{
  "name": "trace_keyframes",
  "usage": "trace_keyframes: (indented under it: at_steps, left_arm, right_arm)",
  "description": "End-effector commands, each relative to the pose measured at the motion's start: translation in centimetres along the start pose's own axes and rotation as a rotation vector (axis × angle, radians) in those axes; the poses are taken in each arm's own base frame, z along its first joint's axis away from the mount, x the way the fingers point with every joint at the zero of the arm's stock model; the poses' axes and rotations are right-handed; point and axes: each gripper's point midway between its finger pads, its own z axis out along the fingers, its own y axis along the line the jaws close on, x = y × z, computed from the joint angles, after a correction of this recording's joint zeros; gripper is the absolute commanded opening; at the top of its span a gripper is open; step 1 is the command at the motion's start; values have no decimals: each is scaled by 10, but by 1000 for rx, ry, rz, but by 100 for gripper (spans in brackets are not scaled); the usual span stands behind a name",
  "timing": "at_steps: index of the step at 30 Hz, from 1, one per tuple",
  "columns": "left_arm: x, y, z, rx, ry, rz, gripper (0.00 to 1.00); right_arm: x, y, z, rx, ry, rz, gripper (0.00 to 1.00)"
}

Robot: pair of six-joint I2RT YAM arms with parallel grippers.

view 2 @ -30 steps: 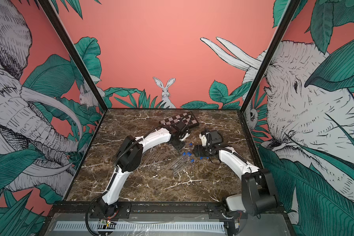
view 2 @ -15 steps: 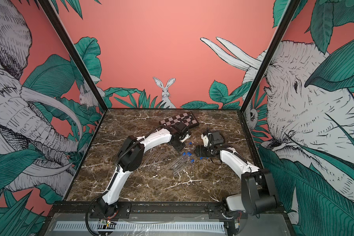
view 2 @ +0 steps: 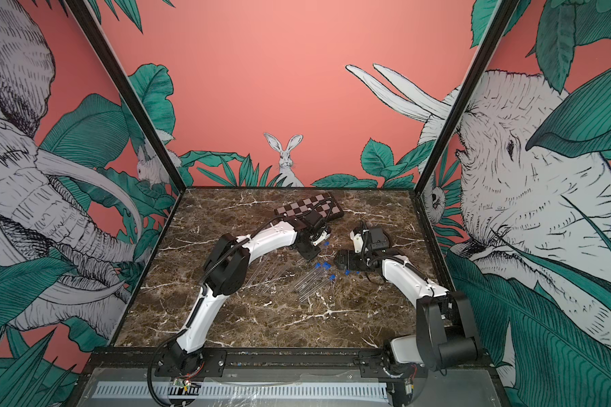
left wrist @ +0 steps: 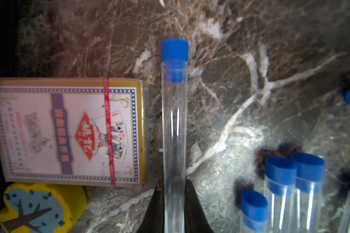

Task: Remove stoppers from test tubes
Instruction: Pick up the test tube at the center of the board, then open the stopper on the test tube.

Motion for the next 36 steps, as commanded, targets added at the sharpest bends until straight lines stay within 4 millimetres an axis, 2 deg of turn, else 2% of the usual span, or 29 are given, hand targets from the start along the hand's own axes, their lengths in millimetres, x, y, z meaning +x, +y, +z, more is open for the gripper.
trace_keyframes:
  at_steps: [1,9,14,18,21,24,27,36]
  left_arm:
    - [13,-3,-14,12,37,24,9]
    - [0,-4,-79,12,-97,9,8]
    - [12,-14,-116,27,-185,17,7]
    - [30,-26,-138,34,-246,40,7]
    - [47,-29,-142,29,-250,38,7]
    - [62,-34,-145,34,-254,35,7]
    - [70,-40,-148,43,-278,38,7]
    - [72,-56,-152,61,-303,83,7]
  right_arm:
    - [1,3,1,-40,-4,8,99]
    - [-1,15,-4,-112,-12,16,99]
    - [-6,32,-8,-206,-29,31,99]
    - [-13,49,-13,-312,-67,48,98]
    - [-20,65,-19,-414,-104,62,95]
    - [-27,78,-27,-489,-138,66,86]
    - [-31,91,-35,-556,-151,57,81]
    - [-28,122,-39,-649,-131,6,68]
